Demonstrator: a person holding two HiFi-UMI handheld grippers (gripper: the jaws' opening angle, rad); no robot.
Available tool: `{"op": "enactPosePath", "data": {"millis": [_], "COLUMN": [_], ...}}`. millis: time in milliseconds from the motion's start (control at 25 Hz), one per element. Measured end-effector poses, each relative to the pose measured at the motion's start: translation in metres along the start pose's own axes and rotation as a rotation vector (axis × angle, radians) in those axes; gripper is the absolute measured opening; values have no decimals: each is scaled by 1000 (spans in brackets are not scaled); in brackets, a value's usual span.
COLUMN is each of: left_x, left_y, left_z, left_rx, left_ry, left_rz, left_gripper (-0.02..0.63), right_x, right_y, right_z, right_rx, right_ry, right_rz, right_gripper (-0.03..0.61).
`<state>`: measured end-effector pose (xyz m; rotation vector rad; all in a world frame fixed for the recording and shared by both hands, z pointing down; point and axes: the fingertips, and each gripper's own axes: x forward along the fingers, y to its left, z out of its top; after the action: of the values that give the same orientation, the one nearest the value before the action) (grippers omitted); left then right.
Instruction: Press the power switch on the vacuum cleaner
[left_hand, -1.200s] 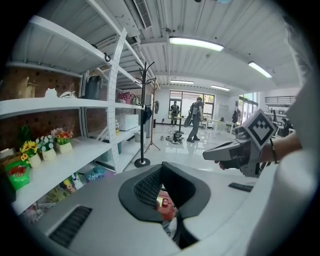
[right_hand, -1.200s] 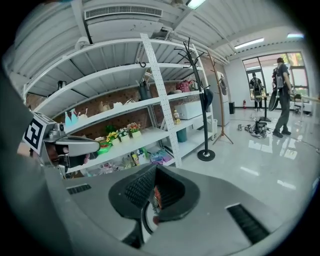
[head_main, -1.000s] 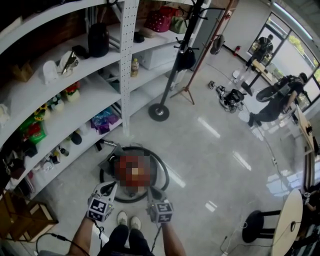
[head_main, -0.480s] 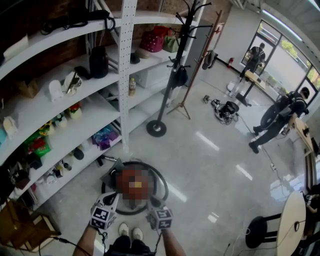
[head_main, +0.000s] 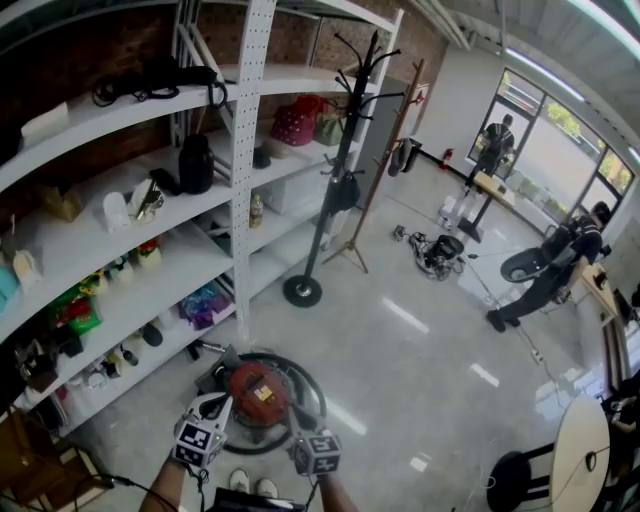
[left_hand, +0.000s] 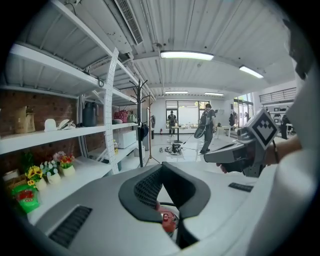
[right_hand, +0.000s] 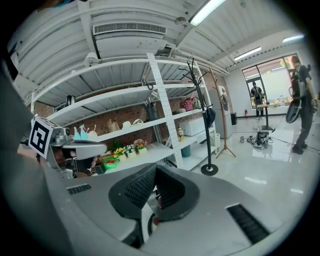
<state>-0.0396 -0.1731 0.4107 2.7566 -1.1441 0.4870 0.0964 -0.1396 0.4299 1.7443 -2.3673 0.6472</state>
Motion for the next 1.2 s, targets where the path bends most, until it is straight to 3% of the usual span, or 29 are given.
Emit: {"op": "enactPosePath", "data": {"millis": [480, 1200], "left_x": [-22, -56], "left_y": [4, 14], "left_z": [39, 85], "left_rx": [68, 68], "left_ry": [-65, -180], "left_rz": [21, 51], "left_gripper": [6, 6], "right_x": [-19, -43], "right_y": [10, 31], "right_z": [35, 75], "right_rx": [-24, -70], "right_ry": [-59, -165], "right_rz": [15, 7], "right_gripper": [12, 12]}}
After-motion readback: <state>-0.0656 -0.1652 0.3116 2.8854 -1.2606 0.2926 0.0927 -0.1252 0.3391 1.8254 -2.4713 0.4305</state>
